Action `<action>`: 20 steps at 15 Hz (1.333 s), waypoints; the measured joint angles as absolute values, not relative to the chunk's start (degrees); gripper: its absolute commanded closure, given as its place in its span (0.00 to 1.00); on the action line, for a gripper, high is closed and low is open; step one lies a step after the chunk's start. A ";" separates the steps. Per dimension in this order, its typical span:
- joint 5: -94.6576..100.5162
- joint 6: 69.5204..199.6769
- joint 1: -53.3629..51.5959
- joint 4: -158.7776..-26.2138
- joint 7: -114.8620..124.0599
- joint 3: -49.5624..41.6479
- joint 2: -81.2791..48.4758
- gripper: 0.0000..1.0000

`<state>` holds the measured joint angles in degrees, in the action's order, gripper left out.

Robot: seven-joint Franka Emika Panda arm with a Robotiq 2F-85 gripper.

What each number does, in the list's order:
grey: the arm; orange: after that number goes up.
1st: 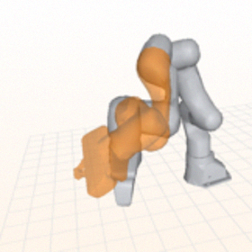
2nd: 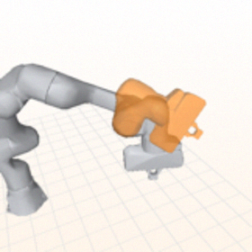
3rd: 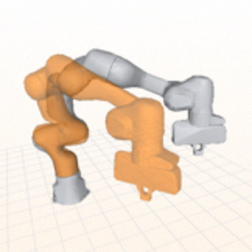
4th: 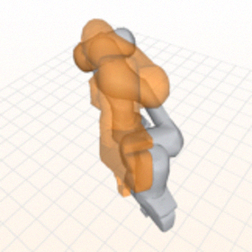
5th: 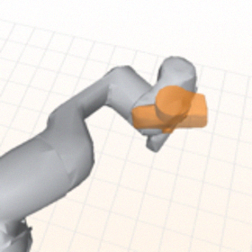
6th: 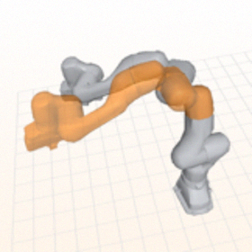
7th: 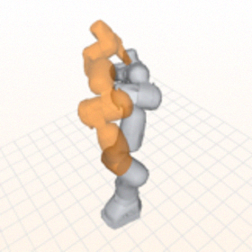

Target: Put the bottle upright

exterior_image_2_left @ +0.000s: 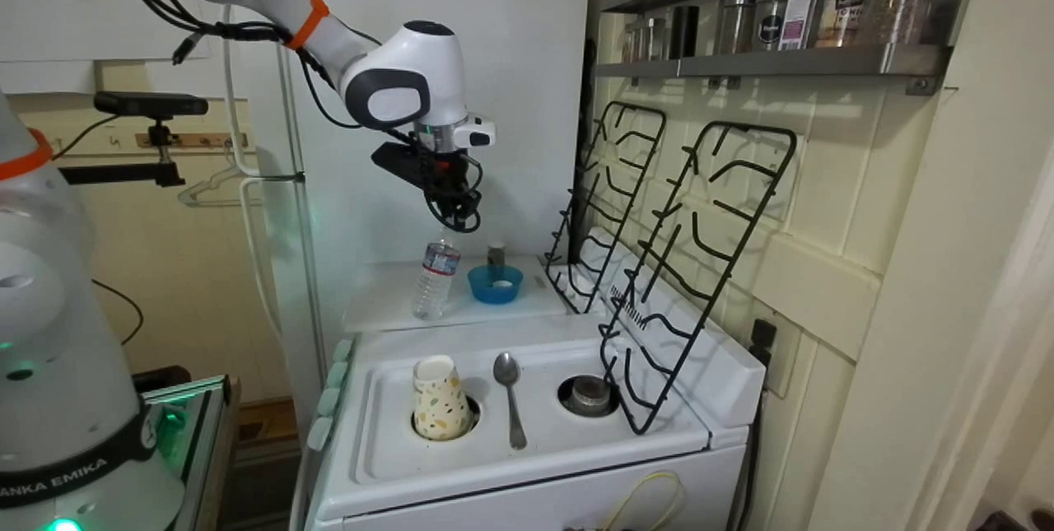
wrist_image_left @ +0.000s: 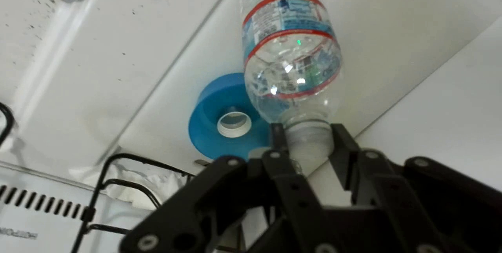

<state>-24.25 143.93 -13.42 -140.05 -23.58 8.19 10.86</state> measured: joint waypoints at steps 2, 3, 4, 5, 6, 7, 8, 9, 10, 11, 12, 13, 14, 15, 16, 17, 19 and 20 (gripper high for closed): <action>-26.36 144.99 -15.48 -141.09 -29.87 7.86 11.75 0.92; -27.42 145.25 -16.44 -141.44 -33.20 7.57 12.04 0.92; -28.30 145.76 -17.32 -141.79 -36.44 7.27 12.24 0.92; -29.09 146.26 -18.06 -142.12 -39.43 7.02 12.42 0.92; -30.15 146.61 -18.75 -142.41 -42.31 6.75 12.52 0.92; -31.33 146.68 -19.36 -142.61 -45.03 6.46 12.55 0.43; -32.37 146.69 -19.83 -142.71 -47.41 6.16 12.55 0.42; -33.12 146.65 -20.11 -142.76 -49.30 5.91 12.55 0.34; -33.72 146.53 -20.23 -142.78 -50.94 5.76 12.55 0.28; -34.36 146.48 -20.29 -142.78 -52.26 5.65 12.57 0.21; -34.94 146.36 -20.29 -142.78 -53.30 5.55 12.60 0.13; -35.53 146.13 -20.28 -142.78 -54.18 5.40 12.66 0.06; -36.18 145.91 -20.27 -142.78 -54.55 5.21 12.78 0.00; -37.00 145.60 -20.25 -142.78 -54.80 4.96 13.04 0.00; -38.11 145.09 -20.24 -142.78 -55.15 4.60 13.42 0.00; -40.01 144.47 -20.24 -142.78 -55.76 4.11 14.04 0.00; -45.12 144.03 -20.12 -142.96 -57.64 2.92 15.86 0.00; -47.83 144.81 -19.84 -143.23 -57.92 2.46 17.00 0.00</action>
